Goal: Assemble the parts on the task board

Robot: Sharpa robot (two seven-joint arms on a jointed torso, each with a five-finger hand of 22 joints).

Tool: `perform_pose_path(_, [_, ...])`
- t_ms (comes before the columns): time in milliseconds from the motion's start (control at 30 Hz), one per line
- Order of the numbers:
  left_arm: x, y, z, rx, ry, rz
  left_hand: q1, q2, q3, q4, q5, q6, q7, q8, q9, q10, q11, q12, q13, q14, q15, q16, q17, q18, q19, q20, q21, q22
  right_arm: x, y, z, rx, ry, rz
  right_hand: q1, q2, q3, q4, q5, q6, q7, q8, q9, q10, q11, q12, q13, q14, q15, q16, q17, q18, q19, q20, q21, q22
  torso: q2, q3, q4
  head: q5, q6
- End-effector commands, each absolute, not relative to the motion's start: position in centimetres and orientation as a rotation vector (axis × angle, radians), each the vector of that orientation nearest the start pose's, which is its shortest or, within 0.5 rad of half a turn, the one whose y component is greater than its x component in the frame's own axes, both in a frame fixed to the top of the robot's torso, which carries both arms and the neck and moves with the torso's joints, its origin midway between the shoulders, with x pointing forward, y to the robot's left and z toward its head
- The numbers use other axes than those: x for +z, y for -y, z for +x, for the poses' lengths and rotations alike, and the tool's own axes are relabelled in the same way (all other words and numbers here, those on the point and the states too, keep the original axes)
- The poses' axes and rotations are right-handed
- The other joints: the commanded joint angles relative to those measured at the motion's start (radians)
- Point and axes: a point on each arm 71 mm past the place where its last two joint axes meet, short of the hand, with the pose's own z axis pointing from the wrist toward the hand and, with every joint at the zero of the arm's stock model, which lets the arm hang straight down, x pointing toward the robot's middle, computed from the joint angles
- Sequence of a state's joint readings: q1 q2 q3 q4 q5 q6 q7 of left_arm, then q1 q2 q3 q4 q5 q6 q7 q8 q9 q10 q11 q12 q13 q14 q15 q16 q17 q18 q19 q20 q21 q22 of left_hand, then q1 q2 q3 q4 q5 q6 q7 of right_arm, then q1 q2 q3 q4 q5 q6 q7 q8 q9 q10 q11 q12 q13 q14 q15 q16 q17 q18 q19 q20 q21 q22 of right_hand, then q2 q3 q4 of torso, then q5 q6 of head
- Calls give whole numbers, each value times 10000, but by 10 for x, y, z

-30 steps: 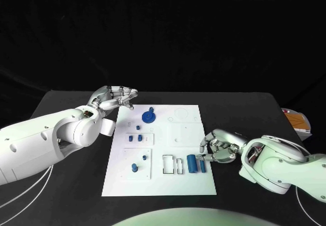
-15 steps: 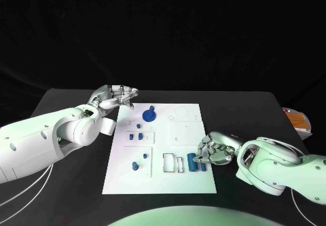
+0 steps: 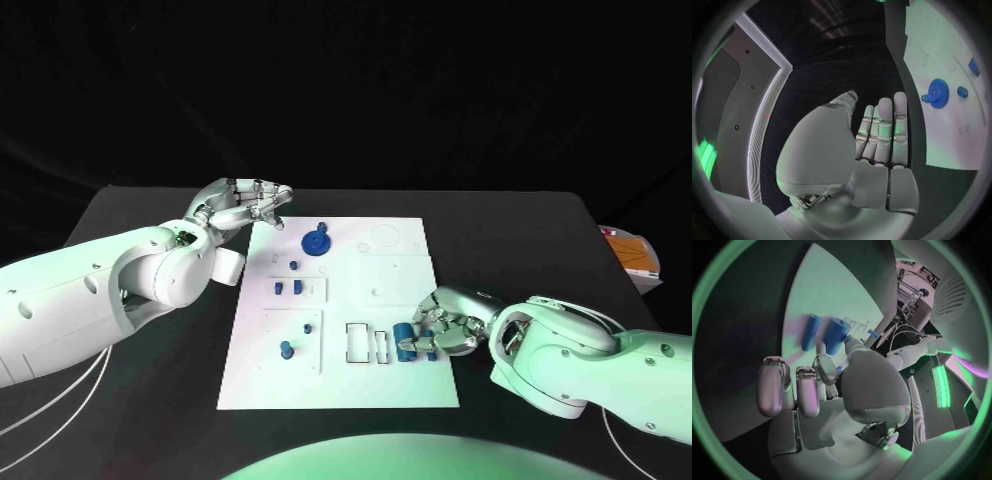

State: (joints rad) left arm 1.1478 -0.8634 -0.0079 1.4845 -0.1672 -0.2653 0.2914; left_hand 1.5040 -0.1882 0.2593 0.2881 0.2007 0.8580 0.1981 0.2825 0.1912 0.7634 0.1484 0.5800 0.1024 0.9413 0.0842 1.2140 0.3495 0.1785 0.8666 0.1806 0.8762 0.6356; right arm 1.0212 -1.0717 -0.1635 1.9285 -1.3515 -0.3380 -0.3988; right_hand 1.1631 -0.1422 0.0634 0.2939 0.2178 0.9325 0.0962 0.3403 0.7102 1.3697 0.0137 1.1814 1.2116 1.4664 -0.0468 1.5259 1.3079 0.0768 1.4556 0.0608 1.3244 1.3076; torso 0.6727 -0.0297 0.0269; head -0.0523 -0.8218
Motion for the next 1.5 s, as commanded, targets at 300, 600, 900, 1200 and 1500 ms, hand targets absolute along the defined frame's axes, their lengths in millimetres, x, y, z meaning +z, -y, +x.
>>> perform_pose_path(300, [-198,-224,488,-14613,-15673,-10239,-126,-15,-71,18,-50,-76,29,54,-11,7,6,62,7,-45,-16,68,-16,52,80,22,-75,-17,-278,201,343,5072,-20779,174,-127,259,-551,-4,-387,36,-60,104,138,134,-1,204,231,745,-51,33,989,-199,60,-39,-30,1071,-10,-10,8,34,-37])
perform_pose_path(600, [-198,-225,488,-14631,-15731,-10245,-119,-2,-87,8,-46,-86,37,65,-13,-61,15,54,-5,-62,-7,68,-23,50,77,24,-92,-25,-279,194,342,5129,-20552,346,997,567,-615,-47,852,97,-97,75,202,258,-47,426,532,758,-96,51,1055,-212,98,-85,-4,1143,-11,-12,-5,26,-43])
perform_pose_path(900, [-198,-224,488,-14639,-15750,-10246,-111,2,-88,3,-44,-87,37,68,-13,-76,18,52,-8,-67,-6,68,-25,50,76,24,-96,-27,-275,196,342,5475,-20125,1548,1776,938,-42,-53,1225,321,-198,-5,124,427,-138,706,841,773,-165,72,1132,-223,134,-138,36,1208,-17,-12,-5,27,-24])
perform_pose_path(1200, [-199,-224,488,-14625,-15749,-10252,-105,8,-92,2,-43,-87,41,74,-13,-99,23,51,-11,-73,-2,69,-27,49,75,25,-102,-29,-258,191,340,6143,-19544,2415,1642,948,67,-9,1242,462,-224,1,106,515,-160,840,967,777,-187,78,1155,-221,134,-162,19,1211,-19,-12,-10,36,6])
perform_pose_path(1500, [-199,-224,488,-14645,-15758,-10245,-98,12,-94,-1,-43,-88,43,78,-13,-114,25,50,-14,-77,-1,70,-29,49,75,25,-105,-31,-248,178,342,6694,-19441,2426,1490,946,101,-6,1261,515,-236,-11,92,565,-171,913,1038,786,-195,90,1203,-235,162,-171,76,1252,-10,-19,5,54,-6])
